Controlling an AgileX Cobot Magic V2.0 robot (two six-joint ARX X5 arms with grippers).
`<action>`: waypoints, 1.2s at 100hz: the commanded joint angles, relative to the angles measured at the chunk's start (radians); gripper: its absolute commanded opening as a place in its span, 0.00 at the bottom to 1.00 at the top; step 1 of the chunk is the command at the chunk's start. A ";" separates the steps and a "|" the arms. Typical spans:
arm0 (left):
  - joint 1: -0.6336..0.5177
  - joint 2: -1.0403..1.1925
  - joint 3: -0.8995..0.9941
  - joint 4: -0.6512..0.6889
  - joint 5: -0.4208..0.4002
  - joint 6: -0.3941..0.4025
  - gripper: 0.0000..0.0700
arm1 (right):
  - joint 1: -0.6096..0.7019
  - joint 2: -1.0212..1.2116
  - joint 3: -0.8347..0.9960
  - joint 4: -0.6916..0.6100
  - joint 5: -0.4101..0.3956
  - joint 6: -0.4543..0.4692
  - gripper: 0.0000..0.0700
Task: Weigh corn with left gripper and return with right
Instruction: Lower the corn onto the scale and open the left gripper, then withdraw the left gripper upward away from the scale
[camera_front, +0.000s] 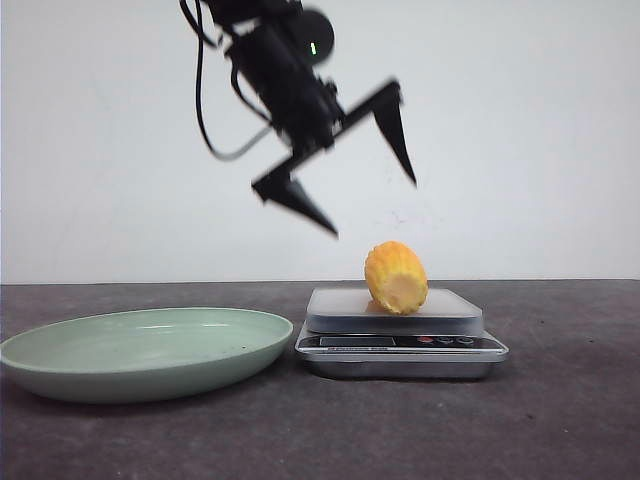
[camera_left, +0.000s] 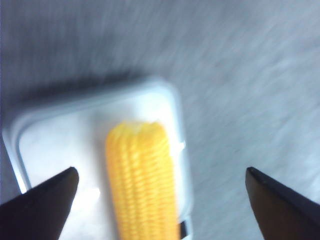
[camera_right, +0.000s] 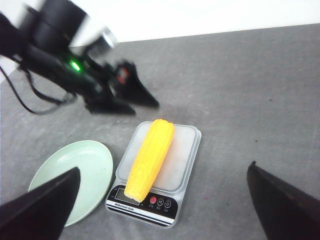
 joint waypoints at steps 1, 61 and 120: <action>-0.005 -0.027 0.097 -0.041 0.006 0.035 1.00 | 0.005 0.006 0.010 0.013 0.006 -0.012 0.93; -0.094 -0.552 0.314 -0.373 -0.187 0.333 0.07 | 0.005 0.007 0.006 0.032 0.055 -0.102 0.93; -0.107 -1.051 0.284 -0.543 -0.421 0.392 0.02 | 0.005 0.006 -0.006 0.000 0.048 -0.150 0.93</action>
